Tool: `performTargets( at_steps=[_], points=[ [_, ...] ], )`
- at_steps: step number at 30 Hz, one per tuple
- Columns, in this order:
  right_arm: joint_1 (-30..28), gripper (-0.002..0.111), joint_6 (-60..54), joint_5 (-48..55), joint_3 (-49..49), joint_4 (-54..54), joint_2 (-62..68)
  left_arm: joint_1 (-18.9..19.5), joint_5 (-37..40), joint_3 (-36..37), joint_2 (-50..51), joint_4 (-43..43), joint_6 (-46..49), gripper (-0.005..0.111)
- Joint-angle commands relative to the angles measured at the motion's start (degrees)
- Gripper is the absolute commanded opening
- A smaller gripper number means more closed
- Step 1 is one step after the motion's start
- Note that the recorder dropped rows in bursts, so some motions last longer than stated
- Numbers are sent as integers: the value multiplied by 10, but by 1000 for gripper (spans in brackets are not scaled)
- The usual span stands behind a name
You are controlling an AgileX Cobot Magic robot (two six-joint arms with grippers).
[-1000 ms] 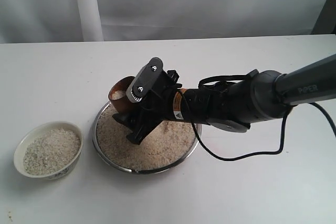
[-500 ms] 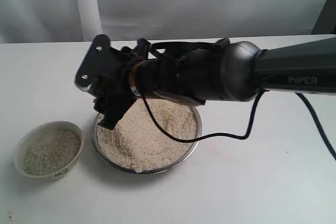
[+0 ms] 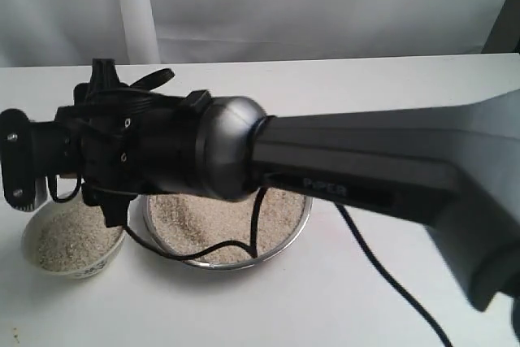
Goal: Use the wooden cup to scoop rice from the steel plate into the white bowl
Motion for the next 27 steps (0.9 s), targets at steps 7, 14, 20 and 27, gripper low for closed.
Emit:
performTargets(
  at_steps=[7,14,20,27],
  points=[
    [27,0,-12,49,-10,-164,50,-2,-3,-2,-2,-3,-3,0],
    [49,0,-10,59,-10,-278,70,-2,-3,-2,-2,-3,-2,0],
    [60,0,-10,92,-10,-346,90,-2,-3,-2,-2,-3,-2,0],
    [64,0,-10,106,-10,-382,93,-2,-3,-2,-2,-3,-4,0]
  ],
)
